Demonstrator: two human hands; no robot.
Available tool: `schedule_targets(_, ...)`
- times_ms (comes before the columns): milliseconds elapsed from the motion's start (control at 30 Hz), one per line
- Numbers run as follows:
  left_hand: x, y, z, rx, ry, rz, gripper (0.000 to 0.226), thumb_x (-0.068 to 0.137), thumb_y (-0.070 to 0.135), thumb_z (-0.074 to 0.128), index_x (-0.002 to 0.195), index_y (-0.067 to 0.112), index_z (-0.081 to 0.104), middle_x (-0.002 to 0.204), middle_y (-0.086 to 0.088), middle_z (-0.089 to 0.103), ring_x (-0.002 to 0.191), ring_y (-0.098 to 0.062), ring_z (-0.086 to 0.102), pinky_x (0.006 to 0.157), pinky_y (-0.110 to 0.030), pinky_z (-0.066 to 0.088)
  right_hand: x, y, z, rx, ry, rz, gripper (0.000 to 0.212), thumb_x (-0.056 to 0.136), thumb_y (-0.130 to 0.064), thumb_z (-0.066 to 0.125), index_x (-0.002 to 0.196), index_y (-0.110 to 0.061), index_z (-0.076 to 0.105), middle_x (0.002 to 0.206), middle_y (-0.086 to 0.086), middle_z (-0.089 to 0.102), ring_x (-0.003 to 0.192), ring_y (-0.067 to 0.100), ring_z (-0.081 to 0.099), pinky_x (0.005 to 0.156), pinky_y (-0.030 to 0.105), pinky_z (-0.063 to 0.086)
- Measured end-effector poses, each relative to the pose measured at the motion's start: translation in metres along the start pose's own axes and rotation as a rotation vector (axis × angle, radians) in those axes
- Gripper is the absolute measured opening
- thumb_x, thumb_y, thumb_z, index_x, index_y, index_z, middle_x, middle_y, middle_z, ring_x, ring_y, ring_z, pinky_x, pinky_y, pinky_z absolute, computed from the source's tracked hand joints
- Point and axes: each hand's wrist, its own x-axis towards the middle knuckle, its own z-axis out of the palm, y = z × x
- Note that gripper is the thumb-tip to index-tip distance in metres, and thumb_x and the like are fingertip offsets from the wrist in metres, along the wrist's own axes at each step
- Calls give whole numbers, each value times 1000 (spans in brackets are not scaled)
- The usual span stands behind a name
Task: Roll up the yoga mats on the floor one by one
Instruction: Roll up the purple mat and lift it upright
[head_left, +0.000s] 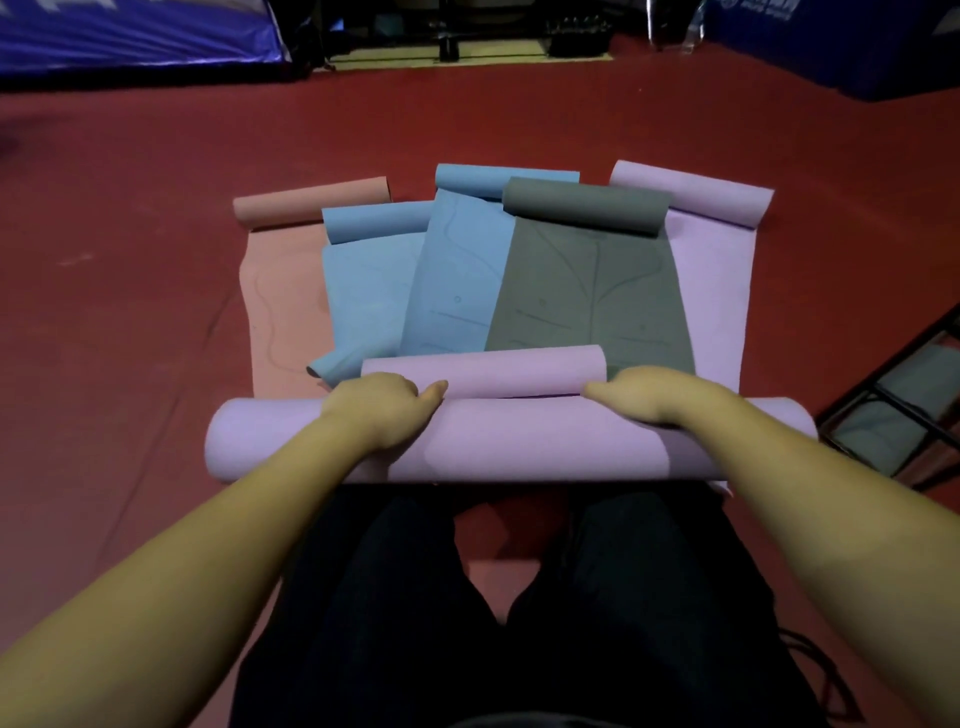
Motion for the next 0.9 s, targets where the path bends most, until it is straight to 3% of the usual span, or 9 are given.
schedule_targets(67, 8, 1, -3, 0, -66, -15, 70, 99, 63, 18, 119, 17, 66, 133, -11, 60, 120, -31, 54, 99, -40, 42, 5, 0, 5, 16, 36, 3, 66, 97, -60, 31, 134, -12, 58, 145, 14, 50, 127, 31, 50, 100, 36, 38)
schedule_targets(133, 17, 1, -5, -13, -136, -21, 73, 99, 64, 18, 130, 14, 61, 142, -12, 54, 127, -31, 50, 104, -39, 38, 8, 1, 11, 6, 226, -41, 54, 97, -56, 33, 111, -19, 69, 126, 11, 63, 110, 31, 58, 87, 36, 46)
schedule_targets(200, 26, 0, -7, -41, -193, -40, 74, 99, 64, 20, 138, 12, 55, 149, -13, 47, 133, -31, 45, 107, -38, 33, 6, 2, 15, 31, 477, -82, 46, 98, -48, 35, 80, -16, 62, 100, 10, 68, 87, 31, 58, 67, 34, 42)
schedule_targets(267, 36, -2, -9, -99, -235, -66, 73, 99, 64, 25, 145, 12, 48, 154, -12, 40, 138, -31, 40, 111, -38, 29, 2, 2, 20, 69, 623, -71, 45, 100, -43, 36, 68, -14, 50, 92, 10, 66, 82, 32, 56, 62, 34, 36)
schedule_targets(400, 58, -3, -8, -264, -304, -120, 69, 93, 65, 41, 147, 21, 45, 156, -5, 38, 140, -26, 38, 112, -39, 29, -7, 3, 43, 5, 707, -97, 50, 97, -47, 33, 79, -11, 63, 93, 11, 65, 94, 34, 56, 71, 39, 42)
schedule_targets(533, 71, 0, -12, -342, -485, -150, 46, 88, 54, 53, 116, 19, 65, 124, -1, 64, 103, -19, 61, 81, -32, 43, -12, 2, 70, -107, 724, -112, 59, 89, -58, 30, 89, -12, 68, 87, 9, 68, 84, 33, 61, 79, 40, 42)
schedule_targets(633, 75, -2, -12, -368, -529, -153, 48, 83, 55, 57, 113, 20, 69, 110, -3, 70, 93, -18, 66, 70, -30, 45, -11, -1, 69, -110, 751, -61, 61, 86, -63, 32, 85, -14, 68, 83, 7, 68, 82, 32, 61, 80, 39, 42)
schedule_targets(800, 69, 0, -6, -253, -274, -117, 63, 95, 64, 41, 140, 21, 54, 149, -6, 47, 131, -27, 47, 106, -38, 35, -3, -6, 60, -124, 696, -38, 72, 83, -65, 22, 90, -13, 71, 88, 9, 70, 87, 32, 62, 80, 39, 41)
schedule_targets(900, 57, 3, -5, -148, 11, -44, 54, 102, 51, 28, 121, 18, 66, 131, -13, 60, 118, -33, 54, 97, -39, 41, 3, -8, 53, -140, 679, -34, 77, 83, -65, 17, 100, -13, 71, 100, 9, 71, 97, 32, 62, 84, 38, 40)
